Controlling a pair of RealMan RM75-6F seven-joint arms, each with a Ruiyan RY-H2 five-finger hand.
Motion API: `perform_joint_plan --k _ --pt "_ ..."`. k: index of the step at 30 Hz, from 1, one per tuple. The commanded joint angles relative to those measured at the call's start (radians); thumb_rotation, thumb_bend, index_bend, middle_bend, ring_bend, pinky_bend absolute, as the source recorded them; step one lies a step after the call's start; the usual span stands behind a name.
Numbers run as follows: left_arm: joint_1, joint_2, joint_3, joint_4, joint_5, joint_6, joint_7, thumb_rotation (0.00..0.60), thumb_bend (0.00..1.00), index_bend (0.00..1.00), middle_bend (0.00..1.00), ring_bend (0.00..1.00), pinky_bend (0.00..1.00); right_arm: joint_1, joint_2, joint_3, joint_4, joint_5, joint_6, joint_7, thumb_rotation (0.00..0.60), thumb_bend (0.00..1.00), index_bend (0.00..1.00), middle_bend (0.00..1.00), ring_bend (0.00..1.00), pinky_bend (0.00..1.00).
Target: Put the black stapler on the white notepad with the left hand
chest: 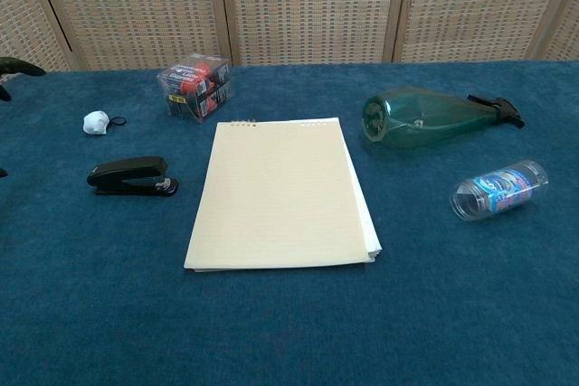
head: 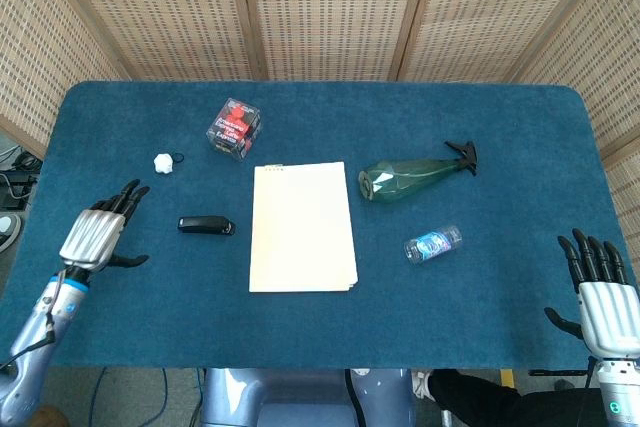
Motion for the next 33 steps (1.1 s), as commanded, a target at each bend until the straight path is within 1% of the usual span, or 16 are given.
perform_joint_plan --k 1,5,7,10,16,21,27,29,31,33 --pt "-0.116 -0.116 -0.037 0.138 -0.051 -0.116 0.032 0.600 0.04 0.12 0.09 0.26 0.32 0.000 -0.002 0.004 0.001 0.012 -0.006 -0.008 0.600 0.00 0.00 0.00 0.00 0.00" --pt "-0.173 -0.196 -0.036 0.231 -0.063 -0.166 0.040 0.600 0.05 0.17 0.12 0.27 0.38 0.004 -0.006 0.010 0.010 0.040 -0.022 -0.017 0.600 0.00 0.00 0.00 0.00 0.00" --pt "-0.193 -0.221 -0.031 0.264 -0.066 -0.182 0.059 0.600 0.07 0.24 0.18 0.32 0.39 0.006 -0.009 0.013 0.016 0.053 -0.030 -0.019 0.600 0.00 0.00 0.00 0.00 0.00" --pt "-0.218 -0.256 -0.027 0.297 -0.080 -0.202 0.079 0.600 0.12 0.30 0.23 0.35 0.42 0.009 -0.013 0.018 0.025 0.069 -0.041 -0.020 0.600 0.00 0.00 0.00 0.00 0.00" --pt "-0.250 -0.307 -0.019 0.348 -0.089 -0.212 0.110 0.600 0.26 0.33 0.25 0.37 0.42 0.020 -0.023 0.021 0.038 0.089 -0.065 -0.030 0.600 0.00 0.00 0.00 0.00 0.00" --pt "-0.265 -0.357 -0.002 0.402 -0.079 -0.207 0.112 0.600 0.27 0.34 0.25 0.37 0.42 0.026 -0.031 0.024 0.047 0.100 -0.077 -0.037 0.600 0.00 0.00 0.00 0.00 0.00" --pt "-0.276 -0.386 0.008 0.439 -0.098 -0.212 0.120 0.600 0.27 0.34 0.25 0.37 0.43 0.030 -0.035 0.024 0.054 0.109 -0.086 -0.039 0.600 0.00 0.00 0.00 0.00 0.00" --pt "-0.279 -0.393 0.015 0.446 -0.100 -0.214 0.121 0.600 0.29 0.34 0.26 0.38 0.44 0.031 -0.036 0.023 0.055 0.110 -0.088 -0.040 0.600 0.00 0.00 0.00 0.00 0.00" --pt "-0.282 -0.401 0.019 0.454 -0.101 -0.214 0.120 0.600 0.34 0.36 0.27 0.39 0.46 0.032 -0.037 0.022 0.055 0.110 -0.089 -0.042 0.600 0.00 0.00 0.00 0.00 0.00" --pt "-0.283 -0.414 0.024 0.466 -0.096 -0.207 0.113 0.600 0.36 0.37 0.27 0.40 0.47 0.032 -0.038 0.020 0.055 0.109 -0.089 -0.044 0.600 0.00 0.00 0.00 0.00 0.00"
